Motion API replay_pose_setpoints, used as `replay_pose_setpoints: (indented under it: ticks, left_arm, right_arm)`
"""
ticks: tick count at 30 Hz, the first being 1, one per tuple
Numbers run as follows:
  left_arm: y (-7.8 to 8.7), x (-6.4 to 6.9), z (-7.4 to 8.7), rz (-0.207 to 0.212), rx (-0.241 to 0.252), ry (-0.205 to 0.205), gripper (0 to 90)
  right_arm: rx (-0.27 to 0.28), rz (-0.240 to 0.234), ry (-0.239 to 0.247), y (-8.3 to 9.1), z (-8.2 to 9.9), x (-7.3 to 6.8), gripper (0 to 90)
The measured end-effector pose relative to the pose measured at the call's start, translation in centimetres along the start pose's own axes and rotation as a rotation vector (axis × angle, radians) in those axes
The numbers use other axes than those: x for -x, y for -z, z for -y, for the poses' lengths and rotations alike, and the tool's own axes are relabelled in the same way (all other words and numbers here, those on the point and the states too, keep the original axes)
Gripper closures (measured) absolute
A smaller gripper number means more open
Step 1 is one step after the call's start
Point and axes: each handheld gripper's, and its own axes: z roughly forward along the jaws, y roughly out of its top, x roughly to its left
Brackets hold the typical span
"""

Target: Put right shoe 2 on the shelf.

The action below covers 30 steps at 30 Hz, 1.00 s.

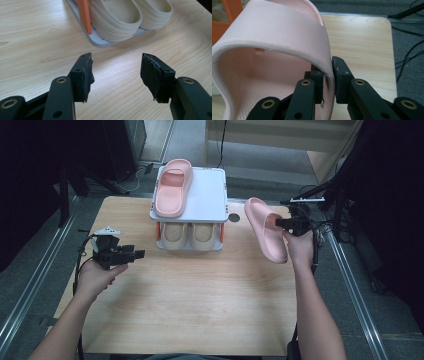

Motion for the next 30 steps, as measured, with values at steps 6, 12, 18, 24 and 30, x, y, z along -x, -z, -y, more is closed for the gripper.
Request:
replay_pose_setpoints:
  ticks: [6,12,18,24,30]
  left_arm:
    - [-0.1,0.1,-0.1,-0.003,-0.004,-0.005,43.1]
    - [-0.2,0.0,-0.1,-0.003,-0.011,-0.002,43.1]
    - [-0.3,0.1,-0.2,0.003,-0.006,-0.007,43.2]
    - [-0.3,0.3,-0.4,0.009,-0.005,-0.017,43.1]
    - [-0.5,0.4,-0.4,0.014,-0.008,-0.022,43.1]
  right_arm:
    - [0.006,0.005,0.002,1.1,-2.1,-0.3,81.3]
    - [-0.002,0.014,0.008,1.9,-4.1,-1.1,81.0]
    - [0.020,0.012,0.030,2.7,-7.2,-3.5,80.8]
    - [0.019,0.009,0.083,1.8,-10.4,-7.6,80.6]
    - [-0.009,0.014,0.125,-1.0,-12.4,-11.9,80.2]
